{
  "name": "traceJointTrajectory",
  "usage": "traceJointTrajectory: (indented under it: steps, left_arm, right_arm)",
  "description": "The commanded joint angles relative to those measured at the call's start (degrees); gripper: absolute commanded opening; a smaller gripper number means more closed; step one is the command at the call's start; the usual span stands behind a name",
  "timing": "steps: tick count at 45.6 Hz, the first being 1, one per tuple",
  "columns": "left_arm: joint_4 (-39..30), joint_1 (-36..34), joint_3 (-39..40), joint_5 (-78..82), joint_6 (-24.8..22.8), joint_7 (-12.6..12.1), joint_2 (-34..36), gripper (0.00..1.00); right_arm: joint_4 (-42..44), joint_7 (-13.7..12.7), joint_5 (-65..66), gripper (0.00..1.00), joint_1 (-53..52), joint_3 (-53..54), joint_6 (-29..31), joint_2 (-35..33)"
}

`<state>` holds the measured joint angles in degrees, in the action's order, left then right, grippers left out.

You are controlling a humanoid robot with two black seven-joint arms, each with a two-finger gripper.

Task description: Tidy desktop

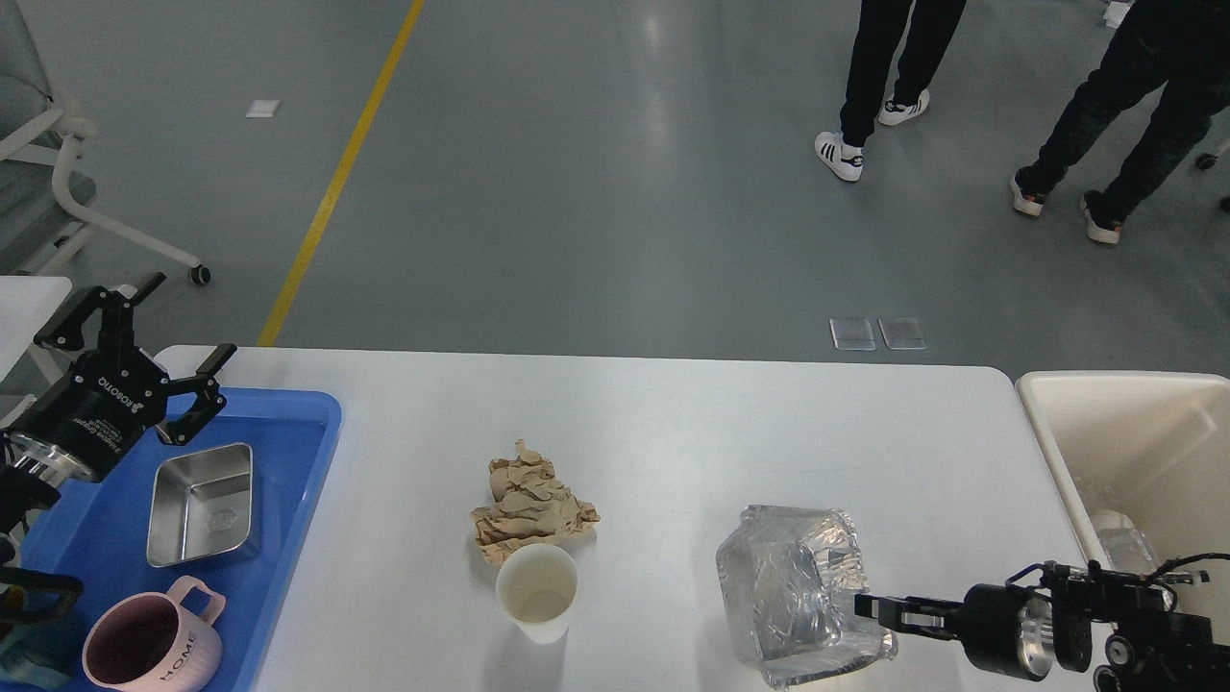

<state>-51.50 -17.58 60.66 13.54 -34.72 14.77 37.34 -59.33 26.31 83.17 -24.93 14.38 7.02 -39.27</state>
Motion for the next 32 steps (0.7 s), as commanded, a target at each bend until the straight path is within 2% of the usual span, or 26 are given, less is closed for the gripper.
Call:
traceJointTrajectory:
  steps: [1,32]
  left_arm:
    - [0.00,0.00,0.07,0.00,-0.09,-0.01,0.01,0.97]
    - [0.00,0.00,0.33,0.00,-0.35,-0.01,0.19,0.97]
  right_arm:
    - [0.00,0.14,-0.03,0.00,-0.65,-0.93,-0.25,-0.02]
    - [-0.79,0.50,-0.11,0.00,-2.67,-0.93,-0.25,-2.57]
